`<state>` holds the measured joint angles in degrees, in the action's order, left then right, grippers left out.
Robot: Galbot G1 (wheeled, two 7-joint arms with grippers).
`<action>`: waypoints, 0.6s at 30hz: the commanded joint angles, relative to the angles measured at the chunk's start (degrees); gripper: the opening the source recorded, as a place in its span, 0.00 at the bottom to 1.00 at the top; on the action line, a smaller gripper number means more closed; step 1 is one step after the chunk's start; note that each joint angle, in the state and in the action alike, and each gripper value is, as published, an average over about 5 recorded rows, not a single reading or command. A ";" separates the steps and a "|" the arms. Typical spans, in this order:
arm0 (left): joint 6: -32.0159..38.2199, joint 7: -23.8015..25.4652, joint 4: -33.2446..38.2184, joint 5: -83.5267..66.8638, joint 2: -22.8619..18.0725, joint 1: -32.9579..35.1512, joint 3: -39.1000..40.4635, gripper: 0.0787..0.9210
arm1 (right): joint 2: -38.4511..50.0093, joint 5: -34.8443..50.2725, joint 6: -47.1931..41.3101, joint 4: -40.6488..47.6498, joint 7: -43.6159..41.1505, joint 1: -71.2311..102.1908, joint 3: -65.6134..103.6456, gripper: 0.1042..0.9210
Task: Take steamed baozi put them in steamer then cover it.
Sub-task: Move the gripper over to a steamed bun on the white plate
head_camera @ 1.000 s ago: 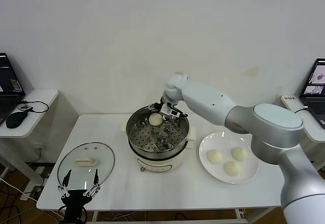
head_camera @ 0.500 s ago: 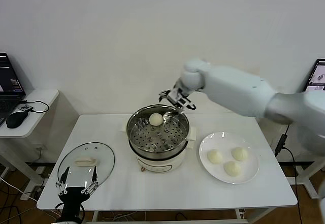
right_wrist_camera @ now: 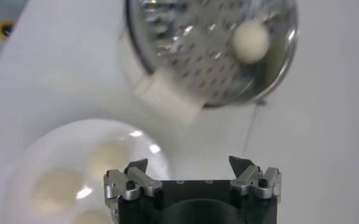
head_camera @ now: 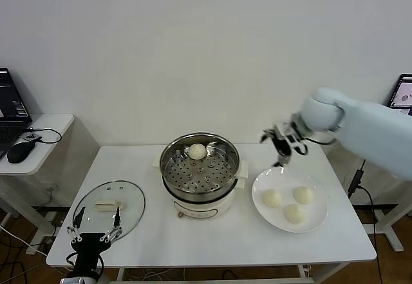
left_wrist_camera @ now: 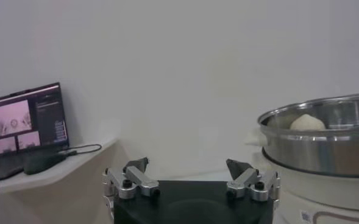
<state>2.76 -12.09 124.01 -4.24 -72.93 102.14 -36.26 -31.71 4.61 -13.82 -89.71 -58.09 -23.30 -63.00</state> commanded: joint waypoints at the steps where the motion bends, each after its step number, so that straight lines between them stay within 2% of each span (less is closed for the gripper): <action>1: -0.43 0.15 0.04 0.12 0.28 -0.40 0.13 0.88 | 8.98 -5.99 -3.36 -3.97 -0.12 14.51 8.14 0.88; 7: -0.53 0.21 -0.61 0.18 -0.04 -0.25 -0.28 0.88 | 3.84 -9.93 -3.02 1.48 0.70 23.59 13.18 0.88; 18: -0.50 0.25 -1.65 -0.16 -0.17 -0.21 -1.32 0.88 | -7.80 -12.53 -2.26 11.04 1.68 27.59 15.92 0.88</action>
<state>2.25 -11.85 122.70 -4.29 -73.27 101.94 -37.35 -34.18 -5.38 -15.58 -83.62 -56.72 -1.77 -50.55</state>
